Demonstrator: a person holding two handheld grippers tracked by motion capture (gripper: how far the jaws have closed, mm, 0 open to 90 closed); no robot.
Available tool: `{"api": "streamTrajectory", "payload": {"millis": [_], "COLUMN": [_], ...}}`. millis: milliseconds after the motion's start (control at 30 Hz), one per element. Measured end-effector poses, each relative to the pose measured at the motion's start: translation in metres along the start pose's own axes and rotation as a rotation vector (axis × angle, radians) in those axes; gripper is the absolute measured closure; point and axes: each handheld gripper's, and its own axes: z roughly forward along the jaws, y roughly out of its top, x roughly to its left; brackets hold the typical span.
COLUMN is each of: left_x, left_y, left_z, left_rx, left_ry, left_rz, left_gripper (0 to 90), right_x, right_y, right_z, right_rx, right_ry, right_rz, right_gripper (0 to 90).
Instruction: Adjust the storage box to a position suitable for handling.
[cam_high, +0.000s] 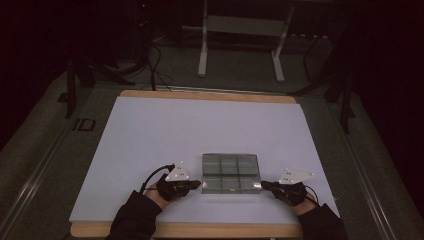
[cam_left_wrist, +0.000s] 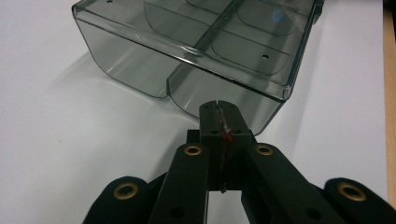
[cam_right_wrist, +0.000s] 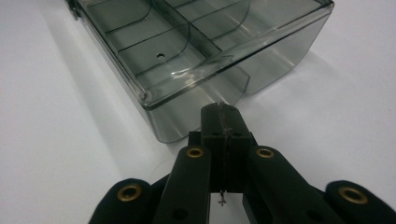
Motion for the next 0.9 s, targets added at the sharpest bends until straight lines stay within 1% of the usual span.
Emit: {"api": "streamTrajectory", "payload": {"millis": [133,167,300,433,667,833,900], "left_x": [0.000,0.000,-0.001,-0.001,-0.002,-0.003,-0.003], "left_y": [0.001,0.002,0.002,0.002,0.006,0.008,0.007], "left_z": [-0.001,-0.001,0.000,-0.001,-0.006,-0.007,-0.008], "left_rx": [-0.006,-0.006,-0.003,-0.006,-0.017,-0.019,-0.019], "left_ry": [-0.002,-0.010,-0.010,-0.013,-0.018,-0.023,-0.027], "left_rz": [0.000,-0.002,0.007,0.005,0.012,0.015,0.016], "left_gripper": [90.0,90.0,90.0,90.0,90.0,90.0,90.0], "right_x": [0.001,0.002,0.001,0.002,0.002,0.002,0.002], "right_y": [0.002,0.002,0.001,0.002,0.006,0.008,0.008], "right_z": [0.000,0.000,-0.001,-0.003,-0.009,-0.010,-0.011], "right_rx": [-0.006,-0.005,-0.014,-0.015,-0.037,-0.037,-0.049], "right_ry": [0.005,0.003,0.012,0.008,0.014,0.013,0.023], "right_rz": [-0.008,-0.010,-0.002,-0.008,-0.012,-0.014,-0.008], "right_gripper": [89.9,89.9,89.9,89.9,89.9,90.0,90.0]}}
